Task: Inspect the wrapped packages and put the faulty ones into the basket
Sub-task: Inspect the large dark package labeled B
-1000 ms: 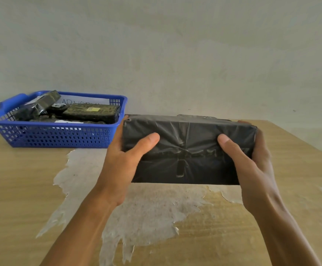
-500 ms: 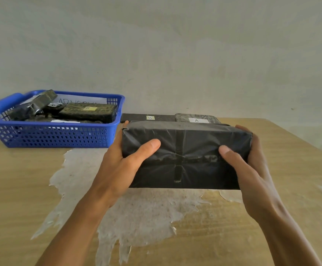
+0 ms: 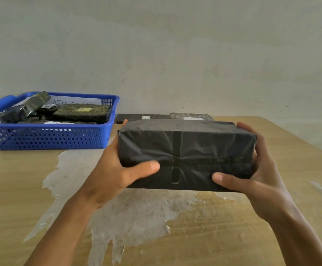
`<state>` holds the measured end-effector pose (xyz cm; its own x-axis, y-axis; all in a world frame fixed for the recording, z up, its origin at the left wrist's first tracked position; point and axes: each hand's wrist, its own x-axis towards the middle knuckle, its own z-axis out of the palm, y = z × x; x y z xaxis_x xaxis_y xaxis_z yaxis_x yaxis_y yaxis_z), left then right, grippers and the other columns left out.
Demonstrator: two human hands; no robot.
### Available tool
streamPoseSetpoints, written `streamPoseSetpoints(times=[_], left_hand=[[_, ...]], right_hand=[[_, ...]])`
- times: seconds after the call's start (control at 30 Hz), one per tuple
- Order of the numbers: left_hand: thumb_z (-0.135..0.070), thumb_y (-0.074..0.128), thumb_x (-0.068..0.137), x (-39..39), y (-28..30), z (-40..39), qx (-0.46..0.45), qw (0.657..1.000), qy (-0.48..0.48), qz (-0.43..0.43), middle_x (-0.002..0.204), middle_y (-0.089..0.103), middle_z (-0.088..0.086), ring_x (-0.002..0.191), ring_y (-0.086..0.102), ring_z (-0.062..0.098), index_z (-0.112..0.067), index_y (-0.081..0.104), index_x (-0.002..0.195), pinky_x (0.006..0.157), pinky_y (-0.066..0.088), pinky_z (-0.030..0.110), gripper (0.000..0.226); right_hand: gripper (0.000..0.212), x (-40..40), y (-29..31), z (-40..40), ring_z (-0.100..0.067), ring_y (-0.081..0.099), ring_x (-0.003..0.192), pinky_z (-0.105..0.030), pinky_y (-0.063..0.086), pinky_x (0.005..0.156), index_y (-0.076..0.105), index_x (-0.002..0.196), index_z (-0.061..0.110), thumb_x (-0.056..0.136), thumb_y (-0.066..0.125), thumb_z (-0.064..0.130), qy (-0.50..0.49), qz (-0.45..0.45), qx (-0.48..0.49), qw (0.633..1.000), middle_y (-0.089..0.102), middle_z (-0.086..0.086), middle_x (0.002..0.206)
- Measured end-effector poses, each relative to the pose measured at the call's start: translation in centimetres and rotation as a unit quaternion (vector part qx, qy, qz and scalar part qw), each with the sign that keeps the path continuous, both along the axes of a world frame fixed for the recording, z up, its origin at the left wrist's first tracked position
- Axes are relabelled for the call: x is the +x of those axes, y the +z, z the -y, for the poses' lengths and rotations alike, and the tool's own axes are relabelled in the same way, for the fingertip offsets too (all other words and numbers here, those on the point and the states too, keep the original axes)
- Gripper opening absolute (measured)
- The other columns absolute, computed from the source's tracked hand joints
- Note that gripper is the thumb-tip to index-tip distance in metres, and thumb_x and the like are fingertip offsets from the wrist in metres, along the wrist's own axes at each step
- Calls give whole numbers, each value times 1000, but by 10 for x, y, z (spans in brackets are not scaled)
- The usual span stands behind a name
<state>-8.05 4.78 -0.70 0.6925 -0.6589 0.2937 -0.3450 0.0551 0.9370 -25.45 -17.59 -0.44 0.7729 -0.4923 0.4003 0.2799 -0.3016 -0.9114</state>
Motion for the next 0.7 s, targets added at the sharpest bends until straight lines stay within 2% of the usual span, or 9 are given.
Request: streamPoseSetpoints(times=[0.07,0.17,0.3,0.33,0.4,0.47,0.53,0.6,0.7], left_hand=[[-28,88,62,3,-3,-1,14,1000,0,16,123,69,-9,114,66,10,-29,52,137,93,55,21,82],[-37,90,58,4,-5,1,19,1000,0,22,127,68,-7,117,66,12,-26,51,140,98,56,33,91],[-43,91,54,4,-5,1,13,1000,10,10,120,72,-4,112,68,18,-28,58,131,96,56,42,84],[-43,91,54,5,-5,0,9,1000,12,7,118,73,-3,110,70,19,-27,61,127,94,57,42,81],[-43,90,52,6,-4,0,1,1000,17,6,114,75,-3,107,71,18,-26,65,121,90,60,40,75],[-44,89,51,6,-4,-1,-6,1000,20,7,110,76,-4,103,72,16,-27,66,117,84,61,33,71],[-45,87,52,6,-2,-2,-3,1000,14,7,107,76,-7,101,73,13,-29,66,114,81,61,27,67],[-45,84,55,8,-1,-6,15,1000,-9,15,109,75,-8,103,71,12,-31,64,116,82,60,30,66],[-38,84,55,12,0,-12,30,998,-50,11,116,72,-6,109,70,15,-38,63,119,87,60,37,67]], right_hand=[[110,-2,-2,1,-30,65,118,-53,62,78,45,143,44,50,102,28,-9,3,5,1000,65,1,130],[106,-3,-3,1,-27,67,116,-51,62,81,44,144,46,55,92,15,-14,16,1,1000,67,2,127],[104,-5,-2,4,-22,68,116,-38,62,83,38,147,47,64,88,9,1,17,-8,1000,67,8,127],[104,-6,-1,6,-22,67,117,-35,61,83,38,147,48,68,90,5,10,16,-5,1000,67,7,128],[100,-7,-2,12,-22,65,121,-31,60,84,39,147,47,68,79,0,30,11,-1,1000,67,4,131],[98,-8,-3,17,-23,63,123,-33,59,88,40,147,45,65,72,1,41,7,0,999,65,2,135],[92,-9,-5,19,-25,64,121,-37,60,88,48,140,50,66,72,2,39,10,-3,999,66,0,133],[84,-8,-9,20,-26,66,118,-39,61,85,57,132,53,66,71,2,40,17,0,999,68,-2,128],[80,-7,-14,21,-30,67,116,-39,62,82,59,133,43,67,70,-1,50,25,21,998,69,-7,124]])
